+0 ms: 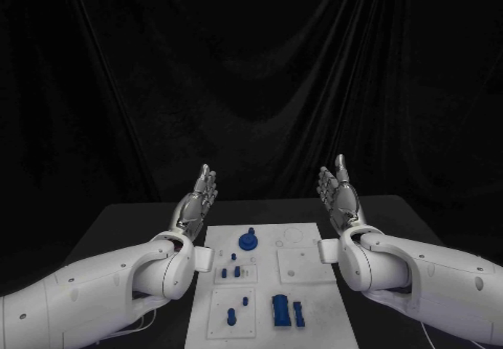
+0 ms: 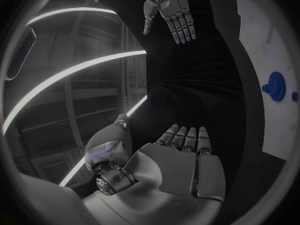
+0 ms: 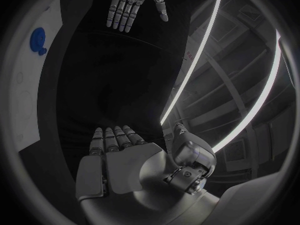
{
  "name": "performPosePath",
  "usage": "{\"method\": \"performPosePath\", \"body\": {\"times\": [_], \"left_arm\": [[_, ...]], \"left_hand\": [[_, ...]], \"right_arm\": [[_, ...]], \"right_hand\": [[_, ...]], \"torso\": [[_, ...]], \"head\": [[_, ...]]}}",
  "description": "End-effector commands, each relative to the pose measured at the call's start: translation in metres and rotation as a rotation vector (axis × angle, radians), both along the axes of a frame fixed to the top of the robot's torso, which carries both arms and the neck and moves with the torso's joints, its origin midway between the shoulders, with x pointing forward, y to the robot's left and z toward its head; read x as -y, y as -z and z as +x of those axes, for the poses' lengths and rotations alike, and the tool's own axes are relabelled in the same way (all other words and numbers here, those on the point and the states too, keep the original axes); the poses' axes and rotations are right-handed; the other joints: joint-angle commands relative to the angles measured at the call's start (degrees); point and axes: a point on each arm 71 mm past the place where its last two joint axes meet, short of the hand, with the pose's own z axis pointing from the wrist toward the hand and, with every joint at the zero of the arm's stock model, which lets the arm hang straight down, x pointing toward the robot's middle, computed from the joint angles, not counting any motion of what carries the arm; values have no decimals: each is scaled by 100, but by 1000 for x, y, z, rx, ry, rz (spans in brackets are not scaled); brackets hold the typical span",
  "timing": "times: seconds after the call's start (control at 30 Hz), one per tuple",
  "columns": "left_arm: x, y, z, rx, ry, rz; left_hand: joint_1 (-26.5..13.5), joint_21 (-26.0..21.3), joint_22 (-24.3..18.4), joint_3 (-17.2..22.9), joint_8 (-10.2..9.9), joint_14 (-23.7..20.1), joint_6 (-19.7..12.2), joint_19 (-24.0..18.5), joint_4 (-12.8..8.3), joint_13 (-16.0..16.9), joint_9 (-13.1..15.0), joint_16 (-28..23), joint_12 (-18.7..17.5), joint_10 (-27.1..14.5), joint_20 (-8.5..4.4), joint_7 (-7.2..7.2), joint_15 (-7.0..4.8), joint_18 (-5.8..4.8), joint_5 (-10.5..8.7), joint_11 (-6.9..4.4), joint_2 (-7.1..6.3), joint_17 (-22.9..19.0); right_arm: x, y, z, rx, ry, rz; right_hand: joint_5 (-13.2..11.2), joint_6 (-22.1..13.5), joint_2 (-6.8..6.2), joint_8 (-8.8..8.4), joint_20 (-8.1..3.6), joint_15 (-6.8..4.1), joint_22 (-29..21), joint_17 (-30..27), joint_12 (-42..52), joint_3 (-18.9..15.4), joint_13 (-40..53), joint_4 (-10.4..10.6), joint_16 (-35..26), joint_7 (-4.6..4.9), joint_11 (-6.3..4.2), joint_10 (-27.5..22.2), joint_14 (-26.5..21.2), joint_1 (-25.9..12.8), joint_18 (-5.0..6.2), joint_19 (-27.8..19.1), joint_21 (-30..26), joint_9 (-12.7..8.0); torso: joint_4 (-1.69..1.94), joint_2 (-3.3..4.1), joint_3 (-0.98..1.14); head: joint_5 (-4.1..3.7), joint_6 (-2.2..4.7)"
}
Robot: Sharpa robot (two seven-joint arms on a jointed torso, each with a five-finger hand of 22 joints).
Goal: Assemble the parts on the task board
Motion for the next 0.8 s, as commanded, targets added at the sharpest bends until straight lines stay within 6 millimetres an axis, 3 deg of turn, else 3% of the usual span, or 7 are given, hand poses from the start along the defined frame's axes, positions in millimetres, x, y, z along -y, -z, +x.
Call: {"method": "performPosePath", "body": {"times": [0.03,0.57,0.63,0.67,0.8], "left_arm": [[-5,2,-1,-66,-161,29],[-3,0,-2,-73,-179,27],[-3,0,-2,-73,-179,27],[-3,0,-2,-73,-179,27],[-3,0,-2,-73,-179,27]], "left_hand": [[-580,-19,-8,180,-28,-2,-300,-6,-157,-7,-6,-21,-37,-48,-58,0,-41,-113,-71,-8,-69,-9],[-1149,-19,-8,180,-28,-2,-300,-6,-157,-7,-6,-21,-37,-48,-58,0,-41,-113,-71,-8,-69,-9],[-1335,-19,-8,180,-28,-2,-300,-6,-157,-7,-6,-21,-37,-48,-58,0,-41,-113,-71,-8,-69,-9],[-1818,-19,-8,180,-28,-2,-300,-6,-157,-7,-6,-21,-37,-48,-58,0,-41,-113,-71,-8,-69,-9],[-1818,-19,-8,180,-28,-2,-300,-6,-157,-7,-6,-21,-37,-48,-58,0,-41,-113,-71,-8,-69,-9]], "right_arm": [[4,3,0,-34,51,-5],[4,3,0,-34,51,-5],[4,3,0,-34,51,-5],[4,3,0,-34,51,-5],[4,3,0,-34,51,-5]], "right_hand": [[-20,-20,6,-21,-29,-47,-7,-7,-22,14,-6,-1,-26,-2,1,-17,5,-36,-41,-1,-25,-7],[-20,-20,6,-21,-29,-47,-7,-7,-22,14,-6,-1,-26,-2,1,-17,5,-36,-41,-1,-25,-7],[-20,-20,6,-21,-29,-47,-7,-7,-22,14,-6,-1,-26,-2,1,-17,5,-36,-41,-1,-25,-7],[-20,-20,6,-21,-29,-47,-7,-7,-22,14,-6,-1,-26,-2,1,-17,5,-36,-41,-1,-25,-7],[-20,-20,6,-21,-29,-47,-7,-7,-22,14,-6,-1,-26,-2,1,-17,5,-36,-41,-1,-25,-7]], "torso": [[-4,-6,5],[-4,-6,5],[-4,-6,5],[-4,-6,5],[-4,-6,5]], "head": [[0,5],[0,5],[0,5],[0,5],[0,5]]}}
